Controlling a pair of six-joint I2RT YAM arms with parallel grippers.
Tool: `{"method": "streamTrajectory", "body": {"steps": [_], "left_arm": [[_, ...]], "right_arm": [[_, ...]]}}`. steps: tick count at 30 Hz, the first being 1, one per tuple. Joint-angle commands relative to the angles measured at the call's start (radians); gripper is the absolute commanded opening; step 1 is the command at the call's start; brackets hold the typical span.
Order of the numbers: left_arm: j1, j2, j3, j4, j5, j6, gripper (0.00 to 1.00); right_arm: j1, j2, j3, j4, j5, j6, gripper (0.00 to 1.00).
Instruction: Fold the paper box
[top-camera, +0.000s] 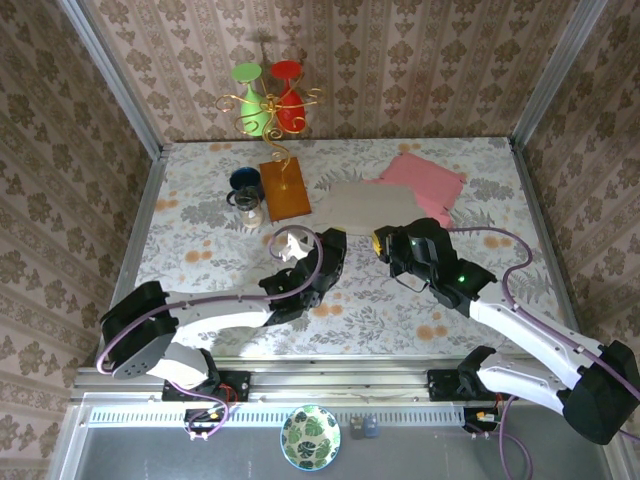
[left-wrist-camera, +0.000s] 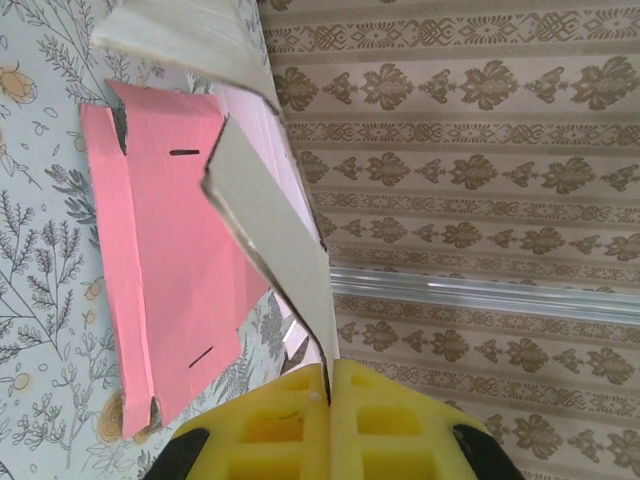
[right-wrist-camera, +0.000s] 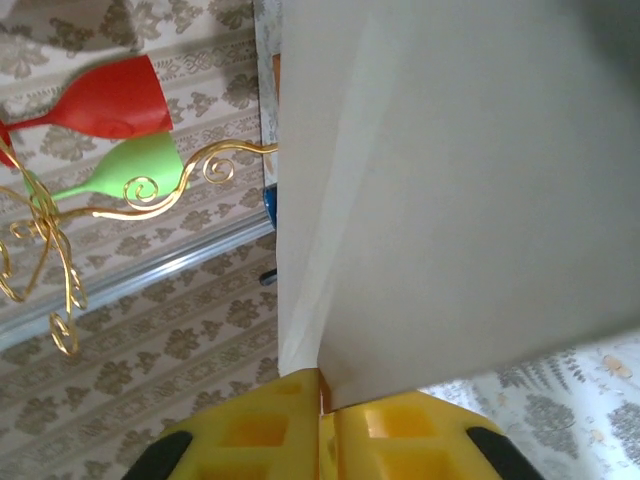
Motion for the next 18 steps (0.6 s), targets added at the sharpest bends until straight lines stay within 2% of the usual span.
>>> {"method": "streamTrajectory", "body": {"steps": [1,4,6,7,8,10,13,18], "left_arm": [[-0.002,-0.028,0.024,-0.002,0.02,0.021,0.0],[0.005,-0.032,0.021,0.019,0.036,0.05,0.01],[0.017,-0.048,0.023,0.027,0.06,0.101,0.28],[0.024,-0.068,0.028,0.005,0.07,0.128,0.44],[0.029,-0.092,0.038,-0.039,0.076,0.163,0.56],[0.04,-0.151,0.06,-0.125,0.085,0.24,0.72],[0.06,-0.241,0.102,-0.256,0.088,0.393,0.83],[0.092,-0.399,0.151,-0.422,0.082,0.667,0.87]], "right_arm": [[0.001,0.009,0.051,0.035,0.05,-0.028,0.02],[-0.005,0.019,0.086,0.021,0.051,-0.053,0.0],[-0.028,0.035,0.122,0.024,0.031,-0.08,0.0],[-0.045,0.047,0.152,0.02,0.013,-0.098,0.0],[-0.061,0.06,0.182,0.022,-0.002,-0.12,0.0],[-0.086,0.089,0.246,0.026,-0.032,-0.162,0.0],[-0.114,0.14,0.365,0.003,-0.071,-0.201,0.0],[-0.123,0.184,0.528,-0.098,-0.072,-0.185,0.0]]}}
